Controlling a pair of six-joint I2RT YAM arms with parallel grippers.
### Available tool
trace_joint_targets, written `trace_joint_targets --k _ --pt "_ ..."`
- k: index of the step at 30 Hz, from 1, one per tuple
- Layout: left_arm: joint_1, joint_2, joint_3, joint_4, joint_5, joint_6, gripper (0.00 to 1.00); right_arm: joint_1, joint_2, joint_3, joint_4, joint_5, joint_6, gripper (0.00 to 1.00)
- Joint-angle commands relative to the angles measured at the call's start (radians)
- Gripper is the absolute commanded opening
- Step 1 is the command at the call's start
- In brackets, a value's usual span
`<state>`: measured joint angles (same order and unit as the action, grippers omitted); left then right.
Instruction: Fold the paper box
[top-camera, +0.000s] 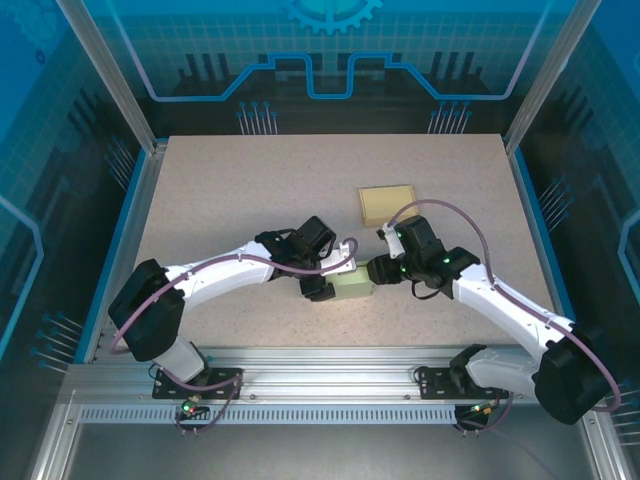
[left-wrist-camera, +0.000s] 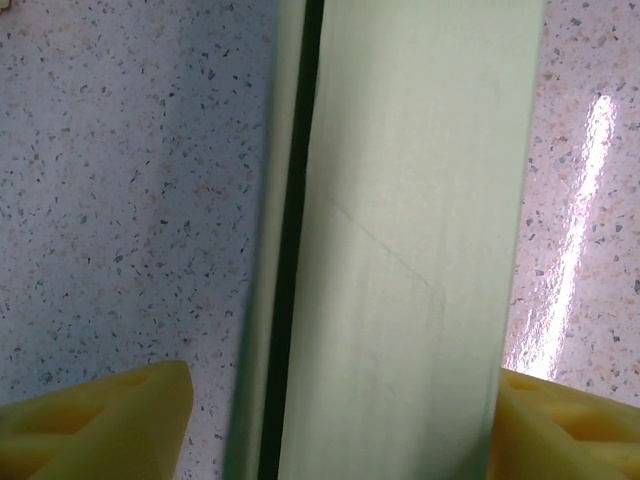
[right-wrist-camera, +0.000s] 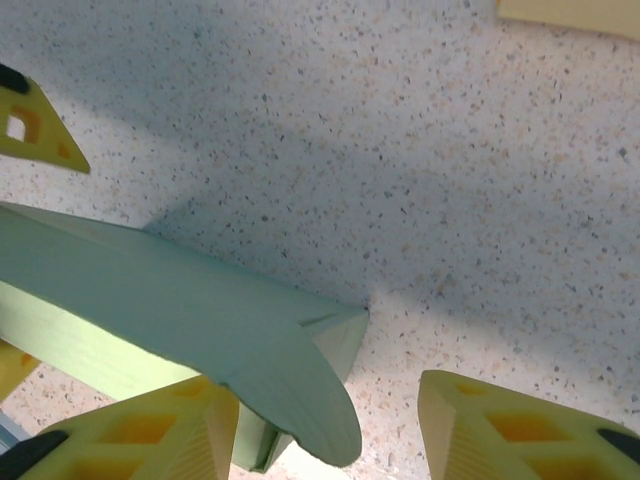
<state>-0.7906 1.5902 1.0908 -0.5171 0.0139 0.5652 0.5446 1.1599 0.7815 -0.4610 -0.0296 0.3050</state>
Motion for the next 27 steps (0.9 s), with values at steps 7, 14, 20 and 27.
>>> trace_joint_targets --k 7,14,20,27 --pt "0.007 -0.022 -0.019 0.011 -0.008 -0.022 0.72 0.014 0.008 0.042 0.012 -0.018 0.001 0.32" --pt "0.004 0.001 -0.012 0.020 -0.015 -0.034 0.72 0.024 -0.001 0.043 0.004 -0.029 0.082 0.20" --pt "-0.003 0.020 -0.002 0.025 -0.028 -0.041 0.70 0.047 -0.011 0.035 0.005 -0.026 0.138 0.15" --pt "-0.012 0.031 0.003 0.035 -0.036 -0.047 0.67 0.058 0.004 0.030 0.014 -0.026 0.211 0.11"
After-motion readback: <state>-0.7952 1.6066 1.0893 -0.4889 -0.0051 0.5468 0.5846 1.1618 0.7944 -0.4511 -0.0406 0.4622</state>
